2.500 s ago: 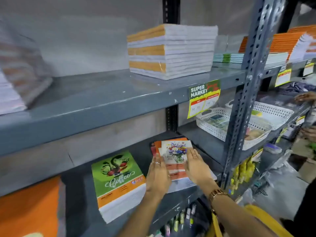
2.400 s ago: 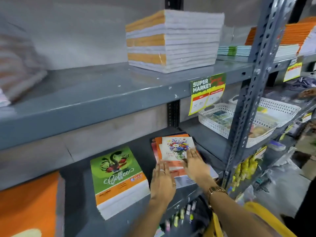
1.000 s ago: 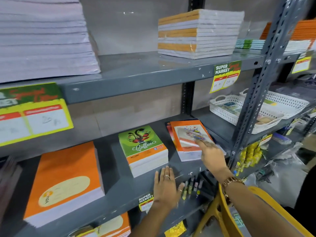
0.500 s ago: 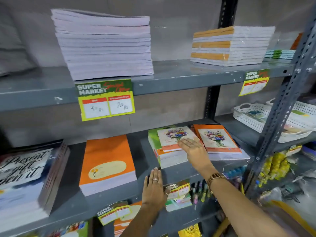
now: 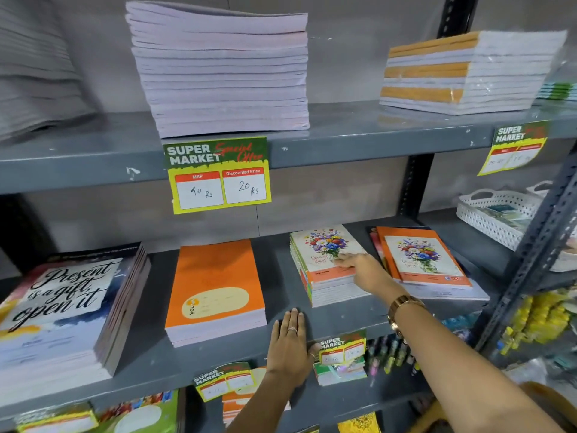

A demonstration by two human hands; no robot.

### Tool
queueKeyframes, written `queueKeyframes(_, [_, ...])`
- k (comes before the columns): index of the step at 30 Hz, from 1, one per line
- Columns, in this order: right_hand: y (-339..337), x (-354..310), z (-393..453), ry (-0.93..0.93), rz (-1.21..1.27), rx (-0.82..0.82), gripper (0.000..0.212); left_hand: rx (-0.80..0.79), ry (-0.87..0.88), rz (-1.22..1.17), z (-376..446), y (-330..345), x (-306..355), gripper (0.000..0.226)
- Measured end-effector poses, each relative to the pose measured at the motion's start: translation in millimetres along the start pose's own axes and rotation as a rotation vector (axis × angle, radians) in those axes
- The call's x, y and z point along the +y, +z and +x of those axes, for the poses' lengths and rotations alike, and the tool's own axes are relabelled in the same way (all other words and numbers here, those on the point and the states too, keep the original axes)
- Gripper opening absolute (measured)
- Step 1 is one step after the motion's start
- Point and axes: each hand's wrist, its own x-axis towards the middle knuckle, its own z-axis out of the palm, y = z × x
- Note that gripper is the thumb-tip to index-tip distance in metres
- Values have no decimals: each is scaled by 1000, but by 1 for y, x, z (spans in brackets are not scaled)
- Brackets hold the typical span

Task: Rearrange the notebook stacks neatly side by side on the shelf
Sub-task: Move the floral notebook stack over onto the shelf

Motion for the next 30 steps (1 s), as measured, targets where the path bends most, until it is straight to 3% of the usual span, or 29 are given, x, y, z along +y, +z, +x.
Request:
queueKeyframes(4, [-7,-1,4,14,65,-37,65,-8,65,1,6,0,7,71])
queueKeyframes(9, [-14,18,-8,177,74,232,50,-32,187,-8,21,1,29,69])
queueKeyframes(12, [-17,40,-19,259,1,283,47,-38,233,7,30,2,47,68])
queueKeyframes(19, [-27,89,-27,467,-111,246,37,-47,316,18,52,2,84,66])
queueKeyframes(23, [-23,113,-25,534,-149,108,43,-57,376,58,67,1,107,67])
queueKeyframes(30, [-8,146,-21,470,-287,-76,83,-65,412,59,89,2,137,68])
